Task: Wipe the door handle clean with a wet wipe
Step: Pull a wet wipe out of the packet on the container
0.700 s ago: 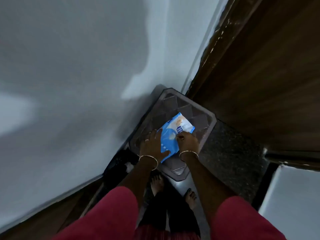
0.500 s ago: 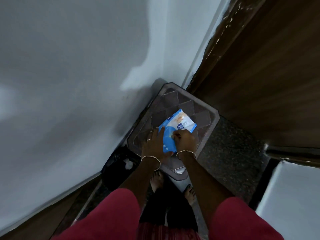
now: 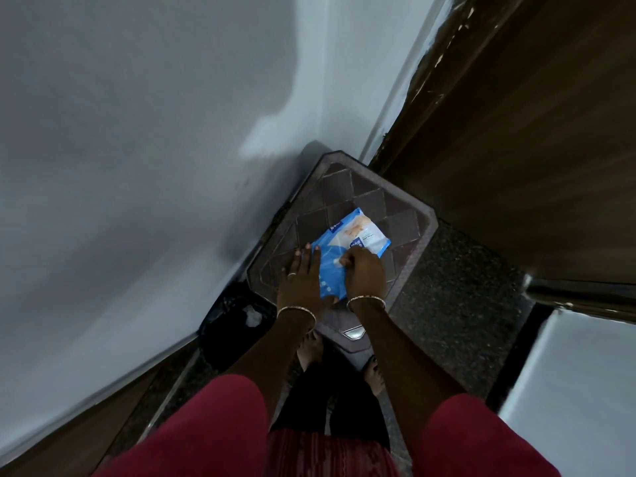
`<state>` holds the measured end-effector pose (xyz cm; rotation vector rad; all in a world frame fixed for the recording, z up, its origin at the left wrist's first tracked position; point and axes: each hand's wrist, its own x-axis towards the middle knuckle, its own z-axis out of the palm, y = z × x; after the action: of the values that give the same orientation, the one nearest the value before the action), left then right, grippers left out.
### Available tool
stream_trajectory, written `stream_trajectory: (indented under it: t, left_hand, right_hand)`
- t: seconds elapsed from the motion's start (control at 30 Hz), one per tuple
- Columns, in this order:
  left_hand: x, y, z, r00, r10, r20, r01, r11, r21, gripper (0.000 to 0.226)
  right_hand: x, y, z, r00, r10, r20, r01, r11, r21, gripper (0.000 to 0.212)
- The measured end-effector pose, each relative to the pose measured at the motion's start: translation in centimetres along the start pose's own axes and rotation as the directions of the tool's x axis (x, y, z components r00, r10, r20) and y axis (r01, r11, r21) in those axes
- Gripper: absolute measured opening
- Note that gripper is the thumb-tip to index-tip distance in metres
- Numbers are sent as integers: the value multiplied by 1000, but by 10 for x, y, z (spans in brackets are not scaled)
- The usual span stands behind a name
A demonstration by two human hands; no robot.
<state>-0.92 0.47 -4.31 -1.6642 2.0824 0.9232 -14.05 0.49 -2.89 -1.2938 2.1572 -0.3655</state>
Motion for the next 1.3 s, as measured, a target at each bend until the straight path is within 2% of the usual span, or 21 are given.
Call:
stream_trajectory:
  t: [0.2, 0.4, 0.67, 0.87, 1.0, 1.1, 1.17, 1.23, 1.3]
  left_hand:
    - [1, 2, -1, 1000, -2, 24, 1, 1000, 26, 116]
    - [-1, -1, -1, 999, 35, 25, -36, 998, 46, 104]
    - [0, -1, 4, 999, 30, 29, -31, 999, 37, 104]
    - [0, -2, 4, 999, 33, 38, -34, 999, 36, 103]
    - [-2, 0, 2, 998, 41, 40, -43, 998, 40, 102]
    - [-5, -1, -1, 998, 65, 11, -65, 998, 3, 97]
    - [-9, -2, -3, 996, 87, -12, -87, 996, -15, 94]
    - [-12, -4, -2, 994, 110, -24, -110, 994, 0, 91]
    - [-13, -5, -1, 993, 114, -30, -113, 993, 29, 90]
  right_hand:
    - [-2, 9, -3, 1000, -30, -7, 30, 998, 56, 8]
    - [-4, 11, -6, 998, -65, -26, 65, 998, -6, 11]
    - [-13, 8, -8, 995, -93, -37, 93, 996, -14, 36]
    - [-19, 5, -8, 993, -77, -93, 78, 997, 12, 31]
    - [-17, 2, -12, 994, -80, -77, 84, 995, 52, 24]
    - [-16, 1, -14, 981, -185, -54, 187, 982, 31, 27]
    - [-15, 3, -13, 971, -240, 7, 240, 969, -58, 27]
    - [-14, 4, -13, 977, -211, 23, 212, 973, -95, 23]
    - [-13, 5, -14, 988, -153, -9, 152, 988, -23, 17]
